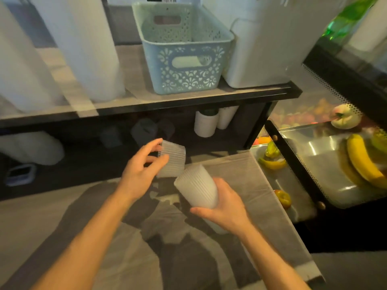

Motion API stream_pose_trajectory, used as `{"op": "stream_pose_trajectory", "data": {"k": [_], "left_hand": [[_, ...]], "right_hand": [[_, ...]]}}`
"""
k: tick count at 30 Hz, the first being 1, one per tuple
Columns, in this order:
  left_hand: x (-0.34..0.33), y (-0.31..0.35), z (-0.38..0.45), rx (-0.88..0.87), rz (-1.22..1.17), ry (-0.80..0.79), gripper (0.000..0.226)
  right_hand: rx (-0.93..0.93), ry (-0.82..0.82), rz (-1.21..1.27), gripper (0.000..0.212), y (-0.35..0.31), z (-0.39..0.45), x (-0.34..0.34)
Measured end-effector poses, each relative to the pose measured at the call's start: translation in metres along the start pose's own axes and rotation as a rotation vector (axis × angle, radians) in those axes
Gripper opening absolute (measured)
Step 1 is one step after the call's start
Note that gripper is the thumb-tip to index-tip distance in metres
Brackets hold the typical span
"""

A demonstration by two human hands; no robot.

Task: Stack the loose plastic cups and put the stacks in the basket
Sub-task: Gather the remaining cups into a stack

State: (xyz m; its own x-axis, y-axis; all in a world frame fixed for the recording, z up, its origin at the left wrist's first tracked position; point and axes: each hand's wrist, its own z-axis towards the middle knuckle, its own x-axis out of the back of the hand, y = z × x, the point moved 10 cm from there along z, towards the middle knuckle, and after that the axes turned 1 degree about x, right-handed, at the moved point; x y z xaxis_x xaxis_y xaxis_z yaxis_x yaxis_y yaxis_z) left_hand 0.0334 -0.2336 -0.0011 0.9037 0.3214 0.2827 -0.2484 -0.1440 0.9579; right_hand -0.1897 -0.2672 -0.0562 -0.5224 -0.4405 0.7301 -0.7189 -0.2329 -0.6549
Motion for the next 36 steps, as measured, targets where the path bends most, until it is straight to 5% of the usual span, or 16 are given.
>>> {"op": "stream_pose_trajectory", "data": {"k": [9, 17, 21, 26, 29, 33, 36], "left_hand": [[0.011, 0.009, -0.045, -0.063, 0.031, -0.13, 0.046], [-0.022, -0.012, -0.076, 0.005, 0.103, -0.281, 0.076], [-0.005, -0.007, -0.041, 0.006, 0.061, -0.108, 0.048], [0.04, -0.033, 0.018, 0.16, 0.504, 0.16, 0.056], [0.047, -0.048, 0.055, 0.277, 0.626, 0.14, 0.045], [0.053, -0.053, 0.117, 0.181, 0.663, 0.141, 0.082], [0.049, -0.08, 0.136, 0.258, 0.661, 0.095, 0.073]], "right_hand": [[0.139, -0.071, -0.037, 0.087, -0.048, -0.023, -0.018], [0.167, -0.071, 0.019, 0.086, -0.059, -0.034, -0.027], [0.128, -0.039, 0.027, 0.09, -0.05, -0.028, -0.025], [0.093, -0.022, 0.026, 0.087, -0.04, -0.019, -0.018], [0.071, -0.033, 0.023, 0.088, -0.033, -0.012, -0.017], [0.061, -0.051, 0.046, 0.084, -0.025, -0.002, -0.022], [0.049, -0.058, 0.062, 0.085, -0.02, 0.006, -0.023]]}}
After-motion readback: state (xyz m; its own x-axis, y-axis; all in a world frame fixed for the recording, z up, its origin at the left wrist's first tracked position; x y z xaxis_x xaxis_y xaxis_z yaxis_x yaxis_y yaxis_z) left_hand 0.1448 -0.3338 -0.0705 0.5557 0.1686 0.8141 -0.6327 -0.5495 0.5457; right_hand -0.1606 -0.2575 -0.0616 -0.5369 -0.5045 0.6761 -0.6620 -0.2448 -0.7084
